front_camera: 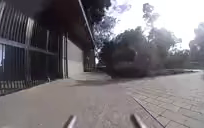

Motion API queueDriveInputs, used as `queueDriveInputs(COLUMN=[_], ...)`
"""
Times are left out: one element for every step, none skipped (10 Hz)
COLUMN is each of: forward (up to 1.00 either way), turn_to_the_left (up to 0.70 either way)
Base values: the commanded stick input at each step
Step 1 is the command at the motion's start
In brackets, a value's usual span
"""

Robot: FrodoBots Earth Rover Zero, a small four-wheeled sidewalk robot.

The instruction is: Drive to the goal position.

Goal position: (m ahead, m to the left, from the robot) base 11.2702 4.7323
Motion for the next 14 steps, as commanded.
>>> queueDriveInputs(forward=[1.00, 1.00, 1.00, 1.00, 1.00, 1.00, 1.00, 1.00, 1.00, 1.00, 1.00, 1.00, 1.00, 1.00], turn_to_the_left=[0.00, 0.00, 0.00, 0.00, 0.00, 0.00, 0.00, 0.00, 0.40, 0.40, 0.37, 0.20, 0.02, 0.00])
